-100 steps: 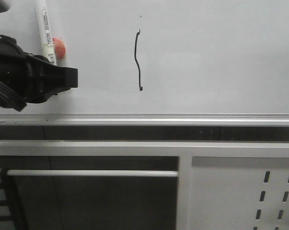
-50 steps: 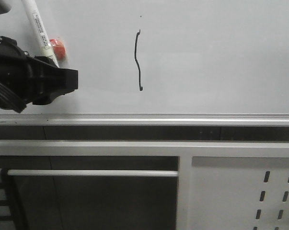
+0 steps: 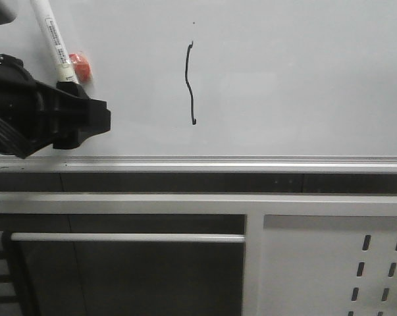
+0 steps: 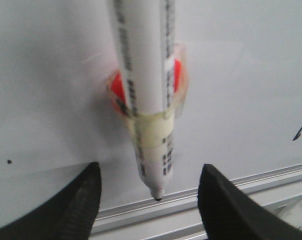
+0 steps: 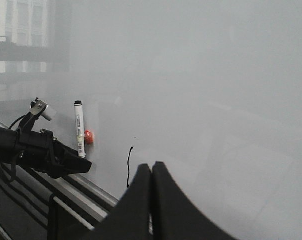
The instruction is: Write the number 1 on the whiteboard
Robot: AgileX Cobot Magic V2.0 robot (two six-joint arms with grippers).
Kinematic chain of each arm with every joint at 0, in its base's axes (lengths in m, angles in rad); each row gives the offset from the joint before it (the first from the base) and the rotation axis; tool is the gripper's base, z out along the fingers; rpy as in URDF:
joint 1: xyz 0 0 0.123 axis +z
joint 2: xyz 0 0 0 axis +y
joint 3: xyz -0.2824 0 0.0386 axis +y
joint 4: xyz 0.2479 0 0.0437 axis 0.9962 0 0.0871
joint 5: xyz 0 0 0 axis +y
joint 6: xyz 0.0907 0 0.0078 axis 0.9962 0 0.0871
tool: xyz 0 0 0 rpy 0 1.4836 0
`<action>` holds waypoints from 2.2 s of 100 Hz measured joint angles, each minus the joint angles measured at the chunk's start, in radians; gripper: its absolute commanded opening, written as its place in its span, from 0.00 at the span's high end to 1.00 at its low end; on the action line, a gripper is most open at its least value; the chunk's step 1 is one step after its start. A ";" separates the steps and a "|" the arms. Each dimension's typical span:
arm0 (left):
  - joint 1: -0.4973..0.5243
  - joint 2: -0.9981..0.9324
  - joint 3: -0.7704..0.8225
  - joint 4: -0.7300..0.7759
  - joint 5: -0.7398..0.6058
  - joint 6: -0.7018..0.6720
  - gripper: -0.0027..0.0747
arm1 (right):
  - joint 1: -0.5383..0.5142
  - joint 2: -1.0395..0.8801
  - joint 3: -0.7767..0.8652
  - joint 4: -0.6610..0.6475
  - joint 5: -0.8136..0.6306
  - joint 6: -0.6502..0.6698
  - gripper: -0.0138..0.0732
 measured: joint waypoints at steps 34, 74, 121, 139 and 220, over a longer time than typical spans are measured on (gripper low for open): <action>0.000 -0.150 0.002 -0.020 0.067 0.000 0.37 | 0.000 0.000 0.000 0.000 0.000 0.000 0.92; -0.071 -0.480 0.064 -0.025 0.195 0.000 0.79 | 0.000 0.000 0.000 0.000 0.000 0.000 0.92; -0.109 -0.925 0.107 0.021 0.459 0.051 0.99 | 0.000 0.000 0.000 0.000 0.000 0.000 0.92; -0.109 -1.022 0.107 0.022 0.533 0.051 0.99 | 0.000 0.000 0.000 0.000 0.000 0.000 0.92; 0.213 -1.094 0.208 0.339 0.874 0.051 0.99 | 0.000 0.000 0.000 0.000 -0.001 0.000 0.92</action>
